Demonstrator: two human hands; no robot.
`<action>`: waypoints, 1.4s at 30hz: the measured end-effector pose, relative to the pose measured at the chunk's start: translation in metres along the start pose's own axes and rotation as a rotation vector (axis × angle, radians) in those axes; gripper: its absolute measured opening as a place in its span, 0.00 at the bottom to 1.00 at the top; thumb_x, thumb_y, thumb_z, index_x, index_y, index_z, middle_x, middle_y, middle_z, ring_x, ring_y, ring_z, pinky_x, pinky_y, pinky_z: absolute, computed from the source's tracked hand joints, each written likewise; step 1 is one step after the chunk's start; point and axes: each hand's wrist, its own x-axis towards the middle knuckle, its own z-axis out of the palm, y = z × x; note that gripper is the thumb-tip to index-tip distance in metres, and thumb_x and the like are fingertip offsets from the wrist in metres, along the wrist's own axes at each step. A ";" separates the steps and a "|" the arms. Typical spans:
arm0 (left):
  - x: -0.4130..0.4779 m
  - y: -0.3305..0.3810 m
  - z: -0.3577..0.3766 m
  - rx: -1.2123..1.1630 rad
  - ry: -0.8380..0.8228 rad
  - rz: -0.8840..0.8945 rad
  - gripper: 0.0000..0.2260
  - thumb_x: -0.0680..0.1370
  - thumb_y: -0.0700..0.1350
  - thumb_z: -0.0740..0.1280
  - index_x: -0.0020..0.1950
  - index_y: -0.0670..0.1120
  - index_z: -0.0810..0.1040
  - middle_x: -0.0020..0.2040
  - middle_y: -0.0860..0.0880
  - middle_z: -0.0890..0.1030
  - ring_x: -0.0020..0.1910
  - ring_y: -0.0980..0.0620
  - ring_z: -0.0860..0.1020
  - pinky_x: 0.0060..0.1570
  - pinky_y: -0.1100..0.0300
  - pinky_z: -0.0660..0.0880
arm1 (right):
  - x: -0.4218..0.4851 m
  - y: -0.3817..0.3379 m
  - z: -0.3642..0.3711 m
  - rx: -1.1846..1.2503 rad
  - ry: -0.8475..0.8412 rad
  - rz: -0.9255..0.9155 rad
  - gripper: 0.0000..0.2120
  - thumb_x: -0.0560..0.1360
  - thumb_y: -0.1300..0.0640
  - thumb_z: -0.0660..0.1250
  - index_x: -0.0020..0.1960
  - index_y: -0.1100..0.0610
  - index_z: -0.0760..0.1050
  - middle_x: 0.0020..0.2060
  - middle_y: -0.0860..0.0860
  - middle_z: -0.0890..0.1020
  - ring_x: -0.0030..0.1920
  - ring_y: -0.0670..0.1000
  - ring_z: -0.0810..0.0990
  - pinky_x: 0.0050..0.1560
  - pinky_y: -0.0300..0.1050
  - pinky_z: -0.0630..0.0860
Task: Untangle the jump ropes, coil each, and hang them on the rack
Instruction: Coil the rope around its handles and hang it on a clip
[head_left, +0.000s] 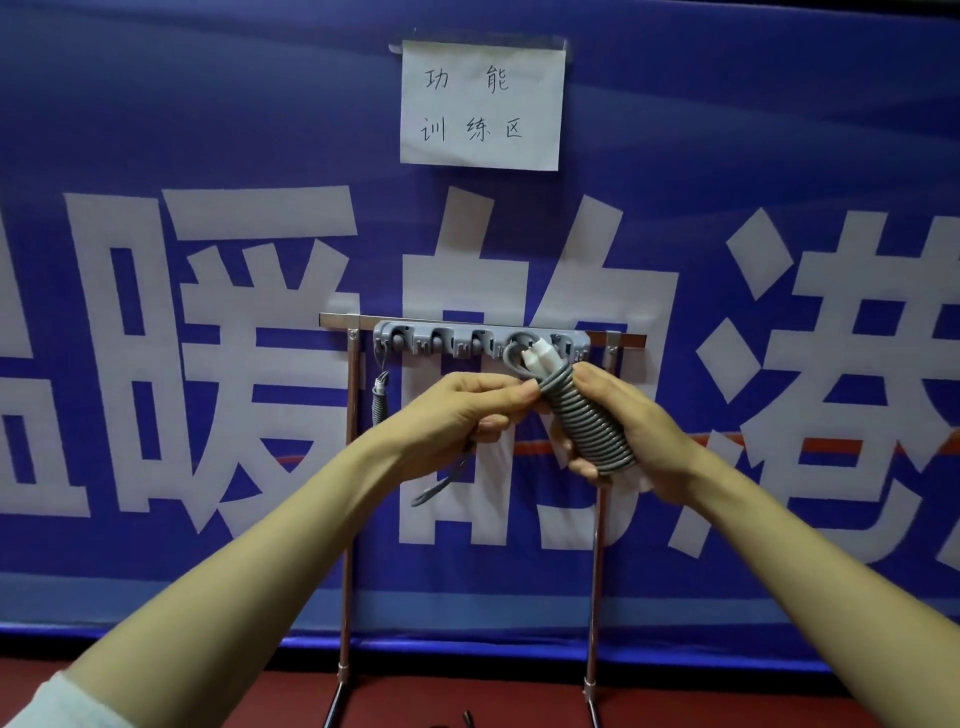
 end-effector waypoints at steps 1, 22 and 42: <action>-0.001 0.000 -0.001 -0.003 -0.020 -0.012 0.11 0.74 0.49 0.66 0.49 0.44 0.85 0.33 0.48 0.64 0.31 0.56 0.59 0.35 0.59 0.53 | -0.001 -0.002 -0.001 0.004 -0.017 0.031 0.21 0.75 0.41 0.60 0.56 0.57 0.72 0.35 0.57 0.76 0.29 0.53 0.72 0.24 0.42 0.71; -0.010 -0.011 -0.004 0.283 -0.001 -0.090 0.14 0.72 0.49 0.72 0.52 0.42 0.84 0.41 0.43 0.79 0.32 0.55 0.62 0.31 0.67 0.63 | -0.004 0.002 0.007 -0.320 -0.020 0.266 0.30 0.72 0.33 0.59 0.47 0.61 0.74 0.34 0.60 0.80 0.30 0.57 0.78 0.32 0.47 0.77; -0.021 -0.021 -0.025 0.378 -0.051 -0.050 0.11 0.70 0.49 0.72 0.47 0.43 0.85 0.44 0.44 0.84 0.45 0.49 0.79 0.55 0.53 0.76 | -0.005 0.003 0.010 -0.289 -0.152 0.312 0.31 0.71 0.32 0.60 0.43 0.62 0.74 0.32 0.58 0.78 0.28 0.53 0.77 0.29 0.44 0.77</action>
